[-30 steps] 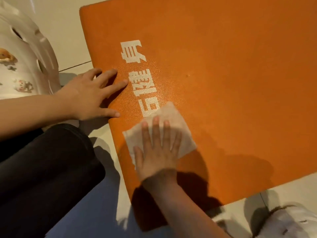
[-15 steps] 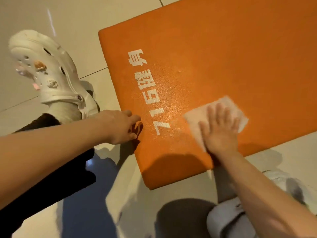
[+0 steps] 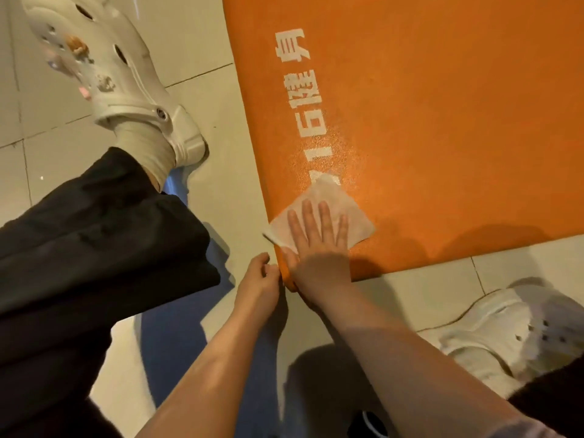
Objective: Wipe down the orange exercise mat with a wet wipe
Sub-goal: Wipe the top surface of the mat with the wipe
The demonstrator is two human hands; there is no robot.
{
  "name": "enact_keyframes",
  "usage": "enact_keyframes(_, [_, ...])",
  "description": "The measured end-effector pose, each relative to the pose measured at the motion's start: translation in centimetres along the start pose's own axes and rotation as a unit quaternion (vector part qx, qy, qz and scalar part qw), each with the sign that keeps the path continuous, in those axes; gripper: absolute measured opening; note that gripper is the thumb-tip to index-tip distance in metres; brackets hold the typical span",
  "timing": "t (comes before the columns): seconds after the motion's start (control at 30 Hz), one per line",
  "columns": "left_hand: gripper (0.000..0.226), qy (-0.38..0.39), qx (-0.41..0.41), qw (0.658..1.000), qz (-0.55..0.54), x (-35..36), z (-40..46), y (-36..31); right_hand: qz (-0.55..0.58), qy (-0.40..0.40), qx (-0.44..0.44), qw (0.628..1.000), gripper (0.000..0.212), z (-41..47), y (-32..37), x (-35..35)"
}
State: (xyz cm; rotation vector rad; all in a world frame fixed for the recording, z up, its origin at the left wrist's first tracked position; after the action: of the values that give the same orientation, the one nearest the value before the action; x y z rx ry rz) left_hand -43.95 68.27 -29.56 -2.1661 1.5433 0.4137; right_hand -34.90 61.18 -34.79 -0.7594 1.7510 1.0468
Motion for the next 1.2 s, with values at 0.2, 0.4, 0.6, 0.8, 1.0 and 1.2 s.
enact_keyframes(0.2, [0.037,0.025,-0.033,0.991,-0.125,1.2,0.3,-0.7,0.008,0.073,-0.144,0.987,0.055,-4.7,-1.9,-0.8])
enact_keyframes(0.4, [0.031,0.017,0.006,0.99,-0.138,1.9,-0.4,-0.3,0.07,0.014,0.162,0.984,0.068,-7.8,-13.3,-4.7])
enact_keyframes(0.6, [0.029,-0.001,-0.076,0.955,-0.288,2.8,-0.2,1.4,0.086,-0.037,0.294,0.951,0.069,-7.8,-14.4,-4.5])
enact_keyframes(0.8, [0.019,0.046,-0.124,0.889,-0.44,3.4,-0.7,1.8,0.025,-0.017,0.042,0.999,0.056,-4.6,-2.7,-0.8])
enact_keyframes(1.0, [0.022,0.05,-0.127,0.881,-0.453,3.5,-1.5,0.9,-0.004,0.116,-0.203,0.972,0.056,-7.2,0.8,0.7])
enact_keyframes(1.2, [0.025,0.011,-0.059,0.93,-0.362,3.4,-1.8,0.8,0.011,0.096,-0.289,0.953,0.052,-8.3,-2.6,-1.1])
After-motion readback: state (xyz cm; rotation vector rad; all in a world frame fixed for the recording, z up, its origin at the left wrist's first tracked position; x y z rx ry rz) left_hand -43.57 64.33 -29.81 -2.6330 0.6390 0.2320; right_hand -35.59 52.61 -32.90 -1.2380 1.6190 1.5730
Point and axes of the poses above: each hand's wrist, its own z-axis towards the middle knuckle, its own x-axis out of the palm, y = z × x, the point moved 2 cm from there along z, towards the middle knuckle, and after that the axes turned 14 degrees about -x, right-handed, at the moved point
